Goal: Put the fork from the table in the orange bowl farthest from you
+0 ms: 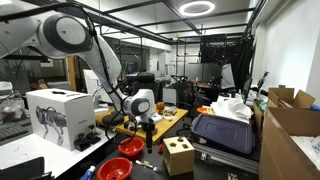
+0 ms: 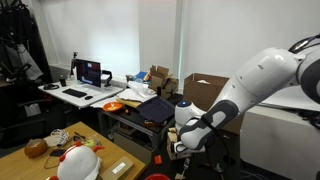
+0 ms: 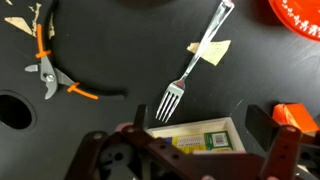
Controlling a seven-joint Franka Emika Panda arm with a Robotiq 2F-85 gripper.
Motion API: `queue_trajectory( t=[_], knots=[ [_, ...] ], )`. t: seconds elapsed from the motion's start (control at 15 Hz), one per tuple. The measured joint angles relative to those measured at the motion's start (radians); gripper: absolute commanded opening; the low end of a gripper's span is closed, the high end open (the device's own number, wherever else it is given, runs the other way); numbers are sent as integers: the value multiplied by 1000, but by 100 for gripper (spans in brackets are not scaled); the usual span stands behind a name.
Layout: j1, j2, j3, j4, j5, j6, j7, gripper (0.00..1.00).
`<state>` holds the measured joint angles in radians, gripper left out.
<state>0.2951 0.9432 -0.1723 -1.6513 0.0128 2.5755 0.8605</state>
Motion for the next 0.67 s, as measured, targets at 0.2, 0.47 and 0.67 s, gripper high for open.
queue_trajectory(
  t=[0.2,0.47,0.67],
  knots=[
    [3,49,-29,63,2,-27,118,100],
    [-4,86,-39,89,8,-110,244,100],
    [-4,90,-16,89,10,-161,285,100]
  ],
)
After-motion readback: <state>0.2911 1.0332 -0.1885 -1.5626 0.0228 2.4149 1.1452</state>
